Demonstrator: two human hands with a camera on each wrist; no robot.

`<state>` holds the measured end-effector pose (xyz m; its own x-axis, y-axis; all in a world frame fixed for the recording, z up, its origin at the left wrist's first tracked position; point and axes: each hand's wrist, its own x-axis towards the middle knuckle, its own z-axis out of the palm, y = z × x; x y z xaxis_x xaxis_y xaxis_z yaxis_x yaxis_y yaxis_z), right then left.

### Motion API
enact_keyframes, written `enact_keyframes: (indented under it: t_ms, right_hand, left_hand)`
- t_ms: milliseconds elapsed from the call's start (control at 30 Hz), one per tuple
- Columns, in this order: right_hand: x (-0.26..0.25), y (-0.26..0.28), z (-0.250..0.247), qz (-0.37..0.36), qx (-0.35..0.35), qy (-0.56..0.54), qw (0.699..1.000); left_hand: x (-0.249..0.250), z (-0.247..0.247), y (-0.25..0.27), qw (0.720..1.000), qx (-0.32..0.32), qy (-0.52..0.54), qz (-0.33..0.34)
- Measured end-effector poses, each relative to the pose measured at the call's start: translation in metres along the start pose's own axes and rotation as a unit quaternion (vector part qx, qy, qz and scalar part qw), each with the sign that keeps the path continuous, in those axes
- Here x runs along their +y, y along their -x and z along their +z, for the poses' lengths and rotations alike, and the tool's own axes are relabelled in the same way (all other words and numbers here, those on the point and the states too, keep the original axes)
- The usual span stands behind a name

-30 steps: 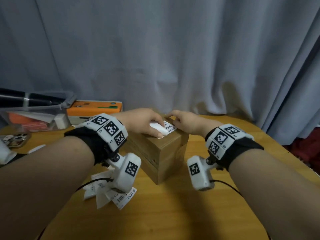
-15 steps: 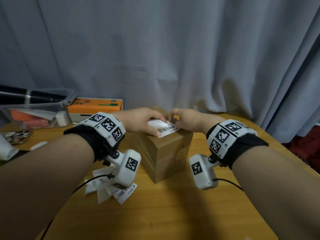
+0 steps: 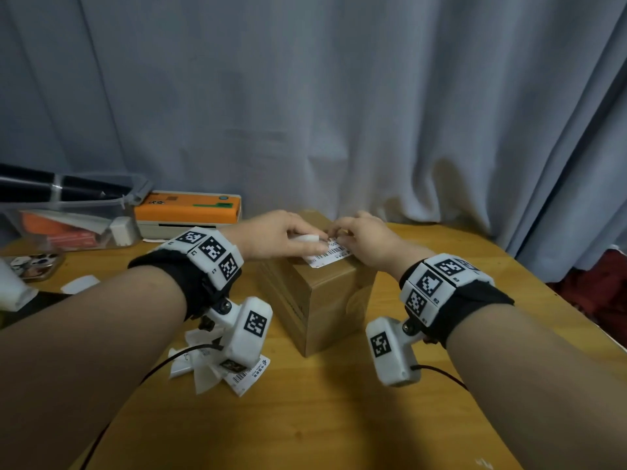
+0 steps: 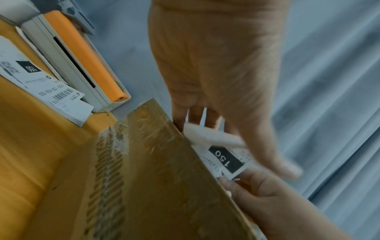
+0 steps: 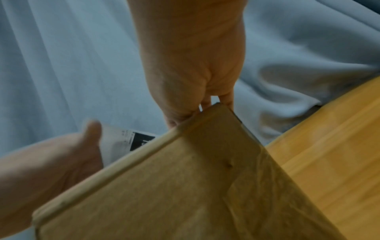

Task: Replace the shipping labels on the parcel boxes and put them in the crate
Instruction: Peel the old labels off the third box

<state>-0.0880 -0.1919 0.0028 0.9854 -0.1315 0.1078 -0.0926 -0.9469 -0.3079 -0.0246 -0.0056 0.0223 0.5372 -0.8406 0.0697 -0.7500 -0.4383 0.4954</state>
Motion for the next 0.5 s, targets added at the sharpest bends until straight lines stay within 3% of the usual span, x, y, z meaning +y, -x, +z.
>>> enact_keyframes:
  t_ms: [167,333,500]
  right_hand:
    - [-0.003,-0.008,-0.001,-0.001,0.025,0.003,1.0]
    - [-0.006,-0.012,0.001,-0.017,0.044,0.026,0.999]
    - [-0.006,-0.004,0.003,-0.029,0.052,0.014,0.998]
  left_hand:
    - [0.009,-0.002,0.001,0.999,-0.004,0.034,-0.041]
    - [0.012,0.0,-0.001,0.998,-0.036,-0.044,0.003]
    - [0.014,-0.004,-0.006,0.99,-0.064,-0.126,-0.013]
